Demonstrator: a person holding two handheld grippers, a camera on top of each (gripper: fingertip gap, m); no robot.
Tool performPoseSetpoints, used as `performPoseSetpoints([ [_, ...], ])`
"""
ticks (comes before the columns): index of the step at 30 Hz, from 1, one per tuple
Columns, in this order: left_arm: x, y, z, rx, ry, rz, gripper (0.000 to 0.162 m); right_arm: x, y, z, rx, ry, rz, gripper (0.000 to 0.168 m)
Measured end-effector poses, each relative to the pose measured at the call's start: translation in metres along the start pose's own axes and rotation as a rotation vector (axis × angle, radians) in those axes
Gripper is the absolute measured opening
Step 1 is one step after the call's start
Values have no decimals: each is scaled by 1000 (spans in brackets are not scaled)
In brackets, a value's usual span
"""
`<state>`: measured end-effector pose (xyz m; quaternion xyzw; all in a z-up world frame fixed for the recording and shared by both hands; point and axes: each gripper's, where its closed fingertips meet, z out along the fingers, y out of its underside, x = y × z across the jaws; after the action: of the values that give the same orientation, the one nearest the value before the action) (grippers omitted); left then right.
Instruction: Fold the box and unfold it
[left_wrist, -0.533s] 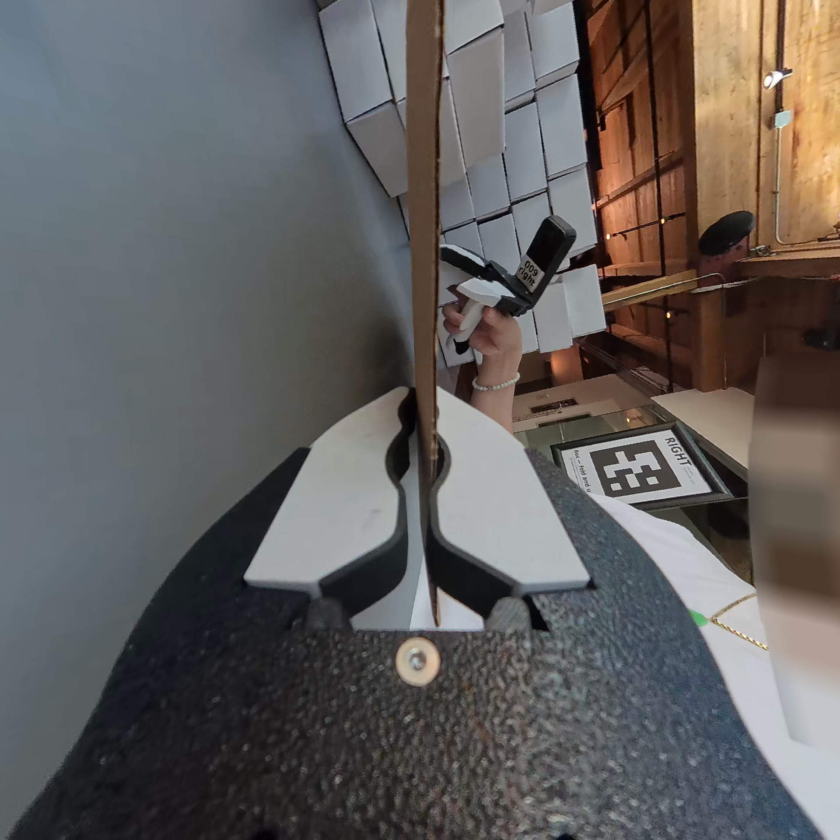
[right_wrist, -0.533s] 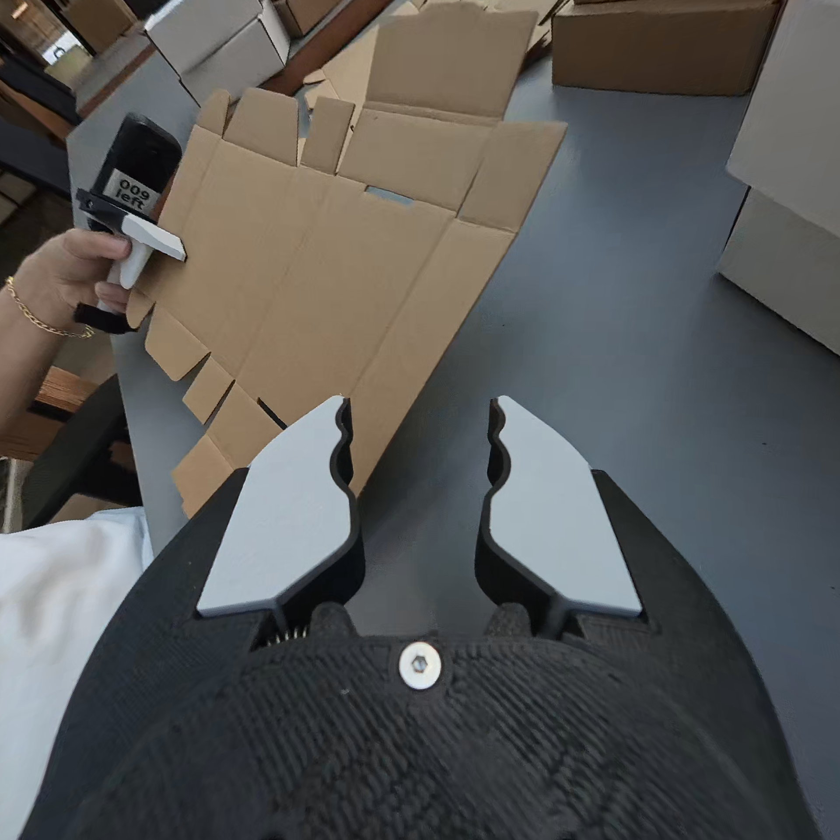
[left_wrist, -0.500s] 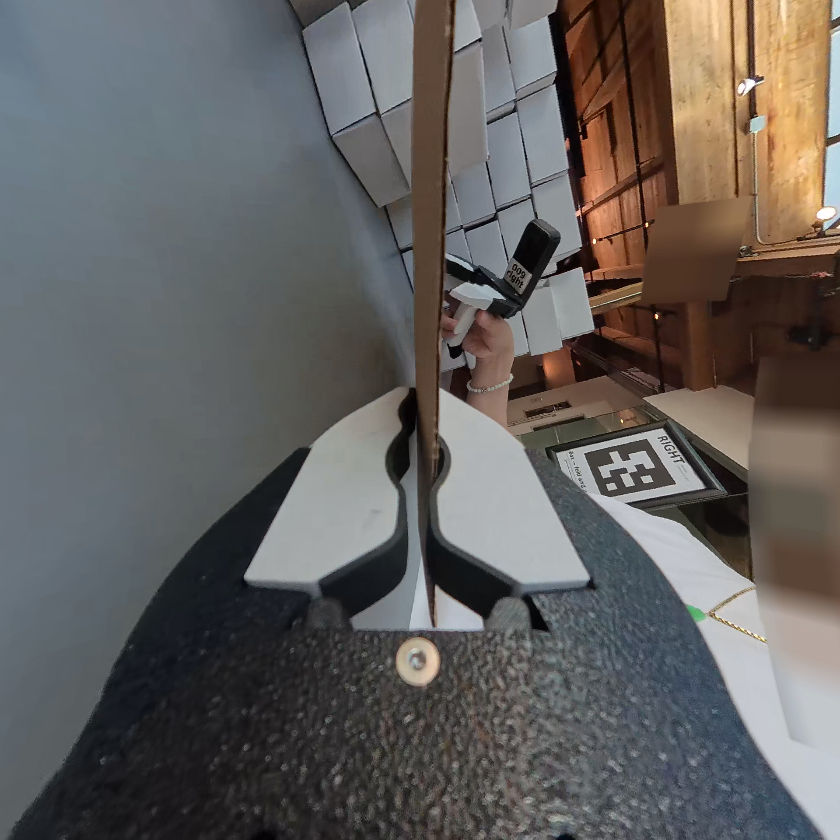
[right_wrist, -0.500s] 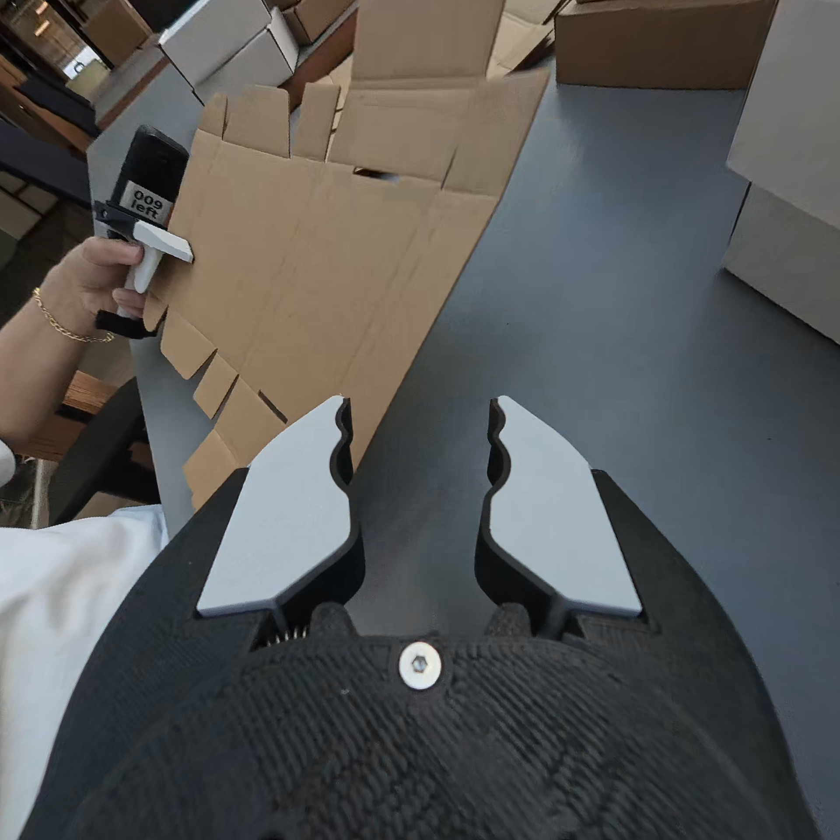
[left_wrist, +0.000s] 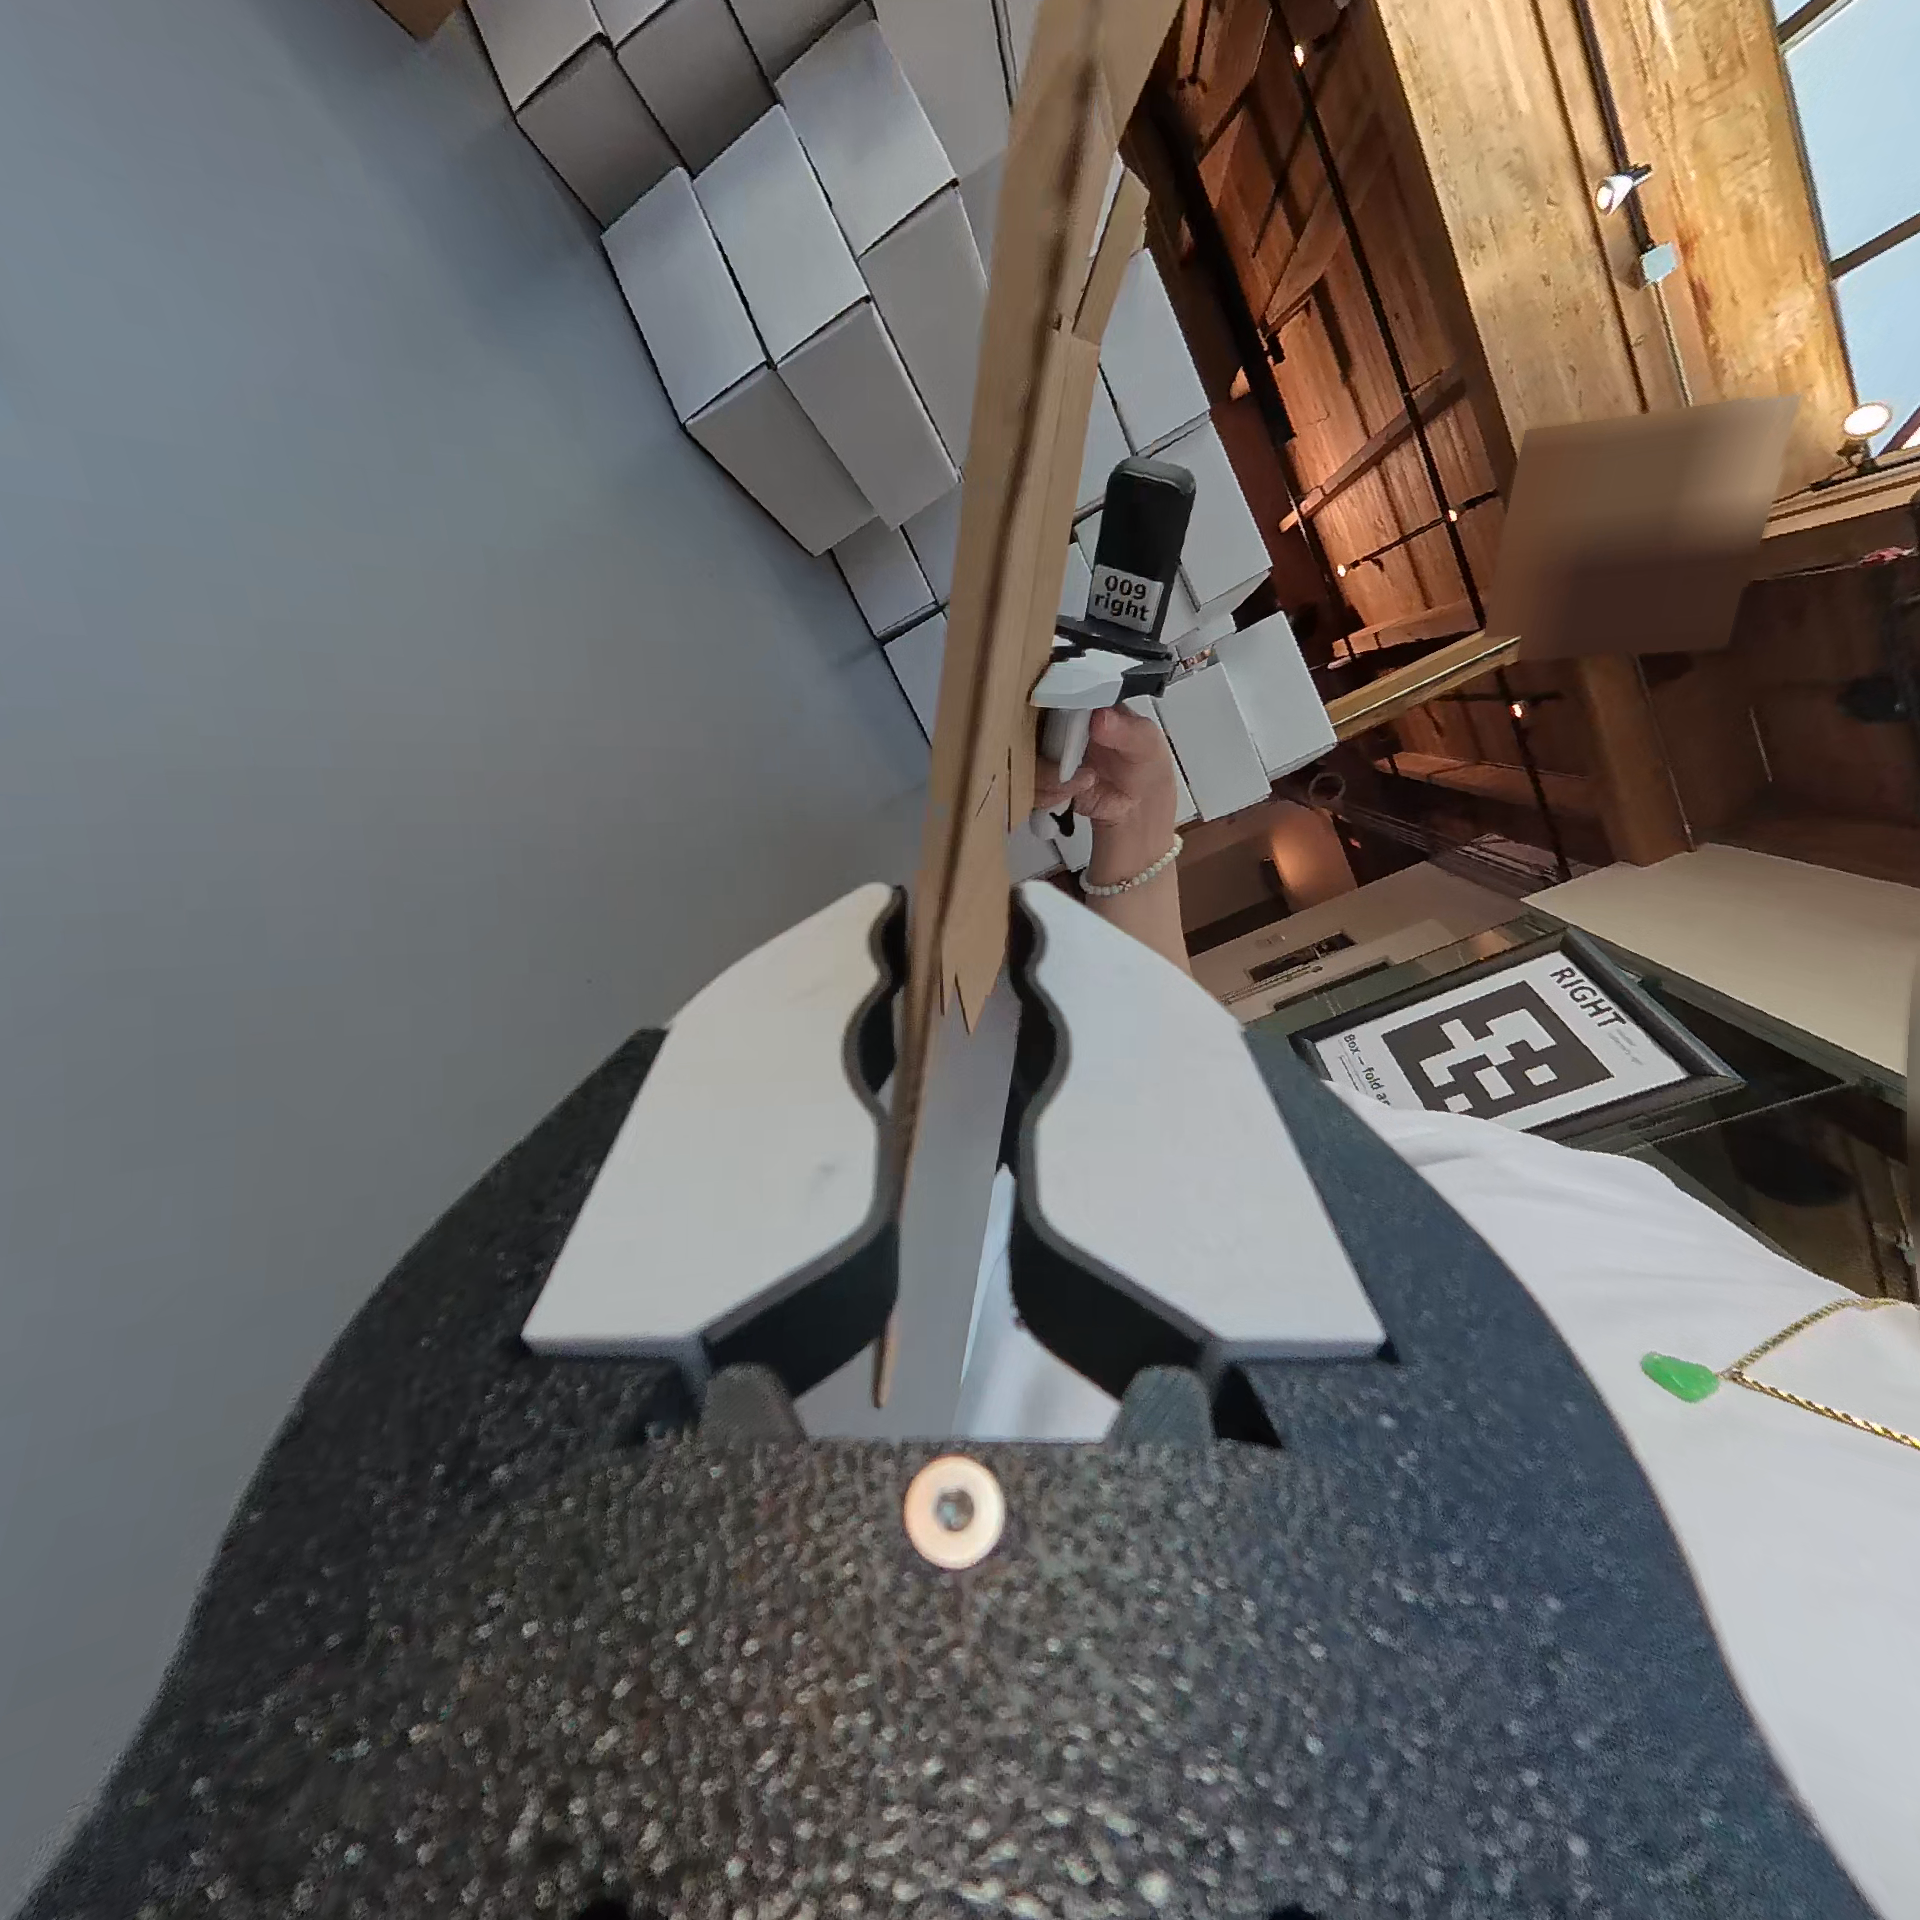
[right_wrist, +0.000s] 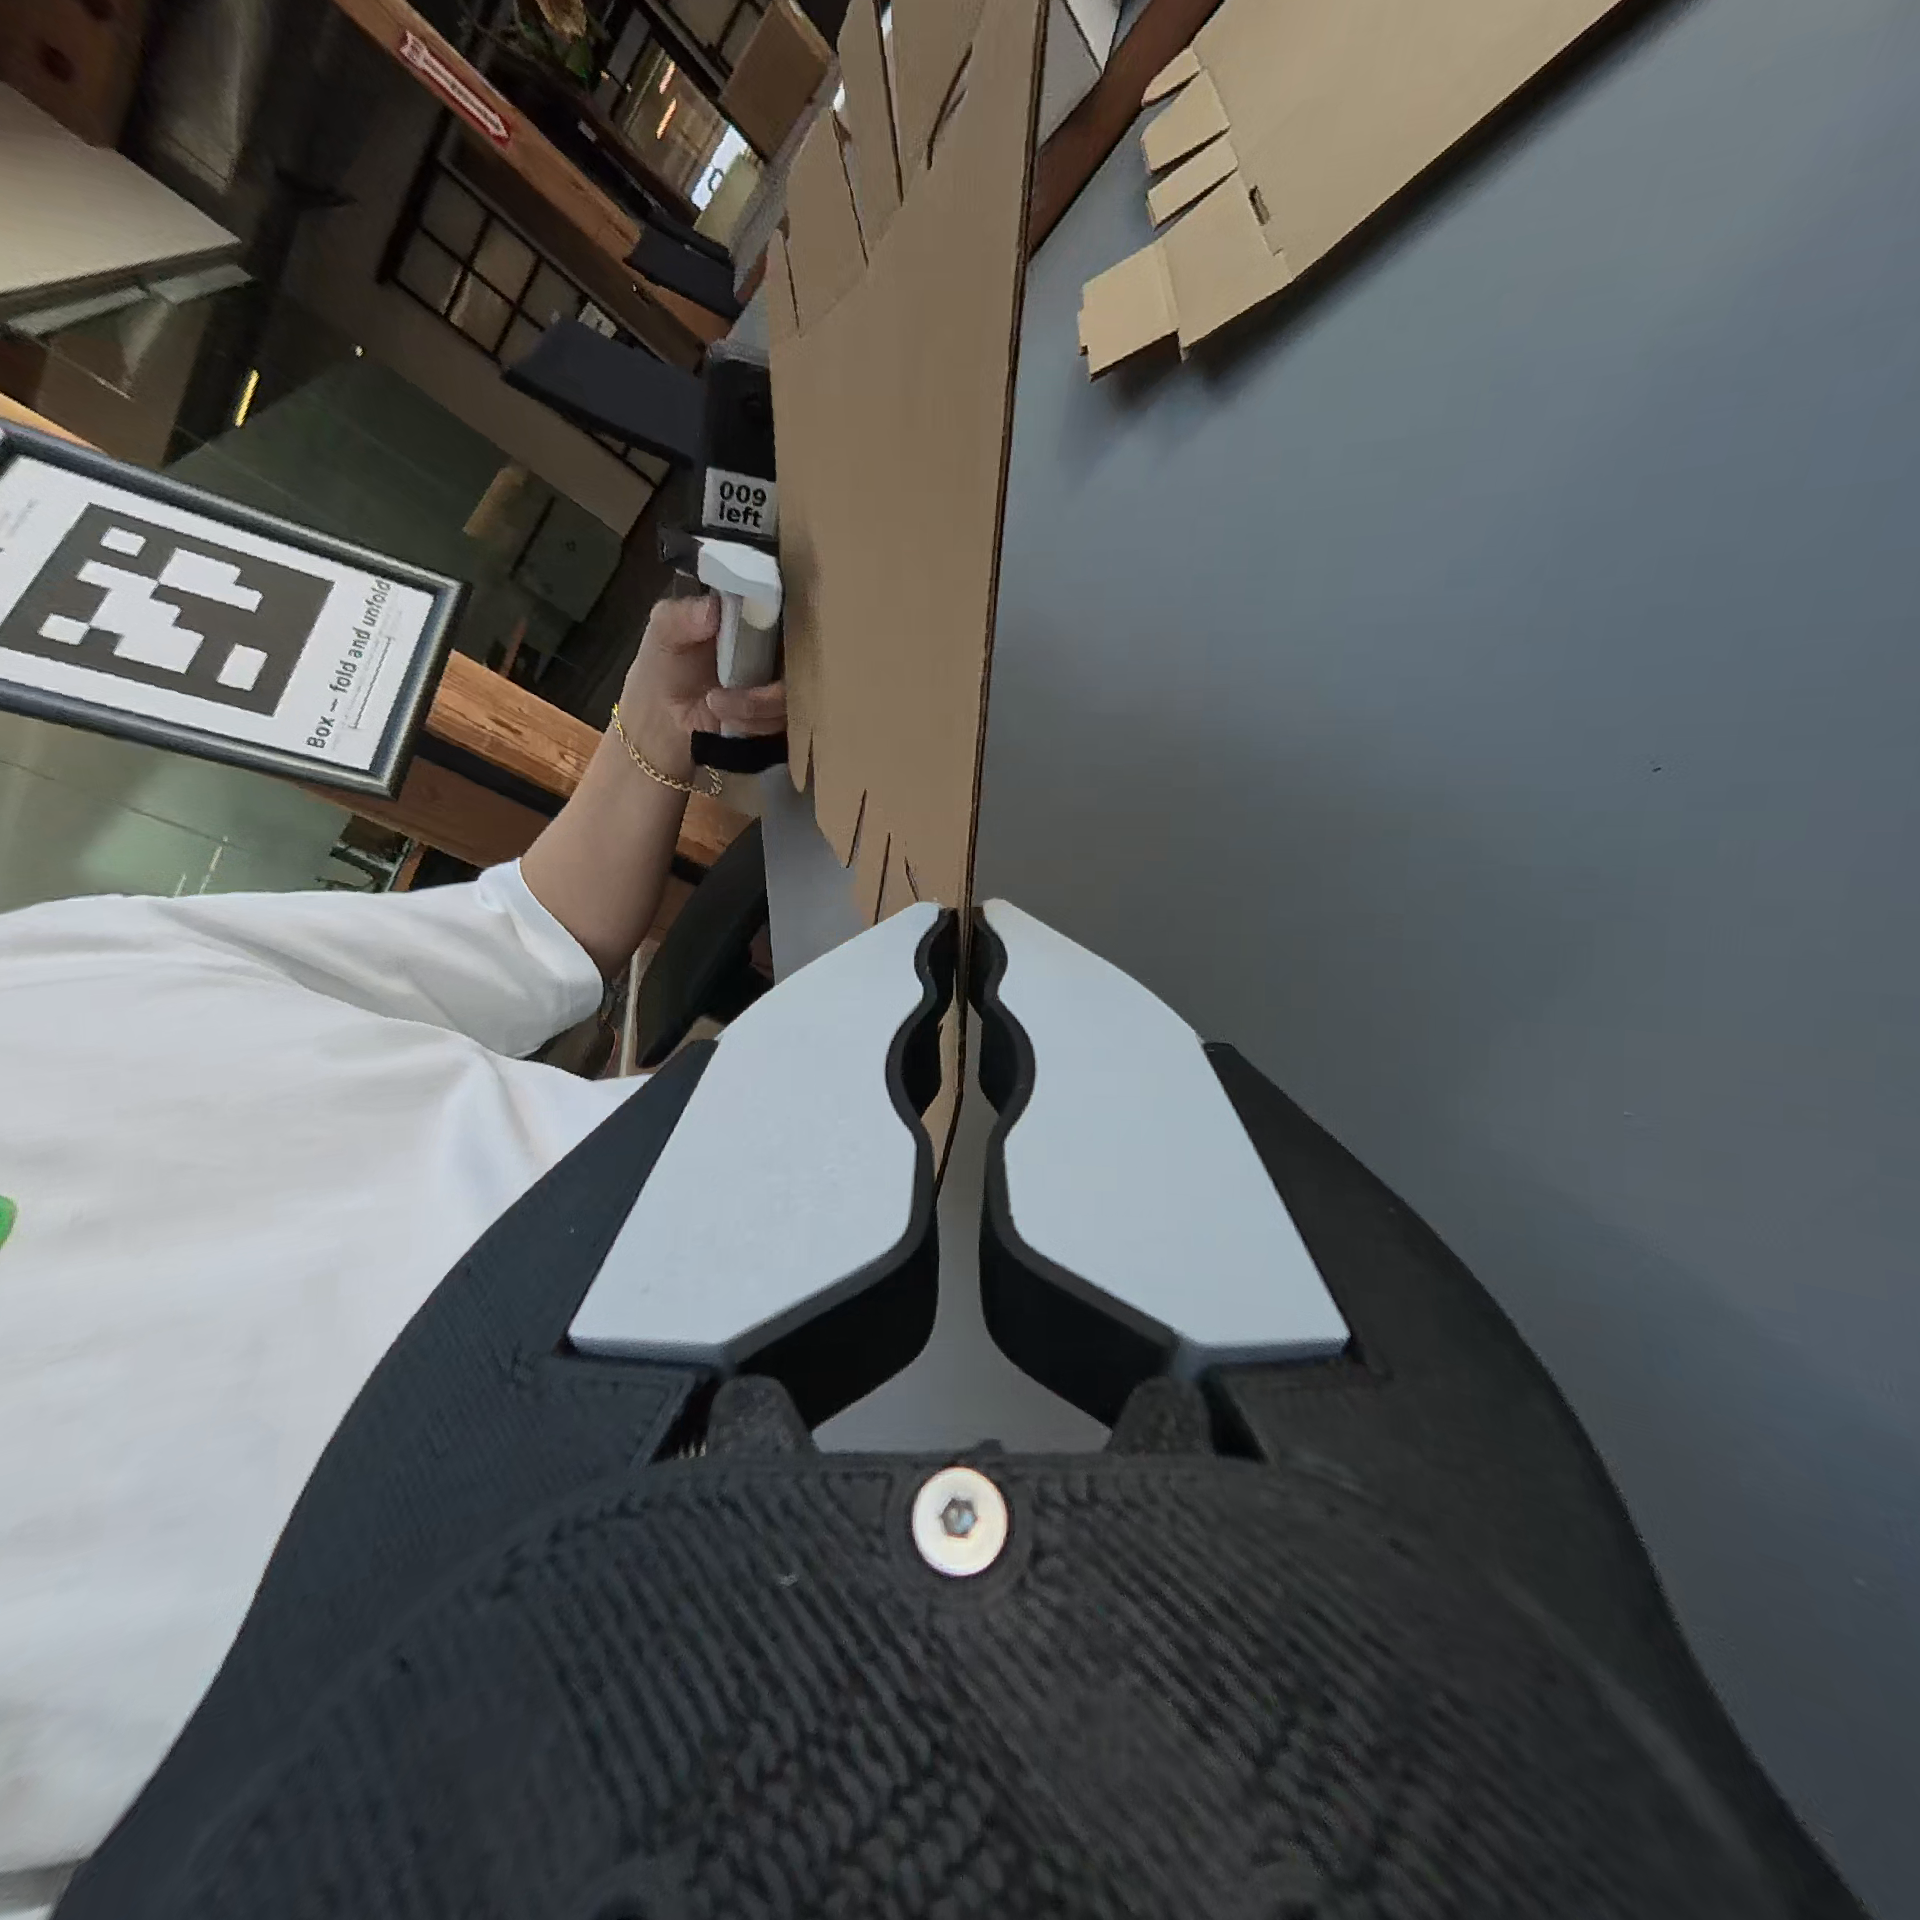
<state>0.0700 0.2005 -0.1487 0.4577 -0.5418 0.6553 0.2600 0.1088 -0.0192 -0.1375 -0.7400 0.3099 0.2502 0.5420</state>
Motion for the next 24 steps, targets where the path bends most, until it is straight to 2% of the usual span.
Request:
performPoseSetpoints([
  [1,-1,1,-4,-7,-25,4,38,0,2,-2,-45,10,-14,2],
  [2,-3,0,-10,-14,-63,28,47,2,4,-5,-94,37,-30,2],
  [5,-3,-15,-35,35,-207,174,50,11,3,-18,-266,133,-76,2],
  [7,6,-29,-49,85,-283,266,47,27,-3,-27,-392,254,-115,2],
  [9,20,-40,-55,122,-327,346,46,50,-15,-37,-534,423,-253,2],
  [12,35,-42,-48,116,-371,425,41,74,-39,-36,-669,635,-457,2],
  [14,43,-37,-34,81,-372,471,39,80,-53,-26,-719,740,-661,2],
  [20,41,-25,10,3,-454,687,27,70,-66,2,-724,1068,-1227,2],
  [24,35,-31,36,0,-562,891,7,64,-62,7,-658,1256,-1461,2],
])
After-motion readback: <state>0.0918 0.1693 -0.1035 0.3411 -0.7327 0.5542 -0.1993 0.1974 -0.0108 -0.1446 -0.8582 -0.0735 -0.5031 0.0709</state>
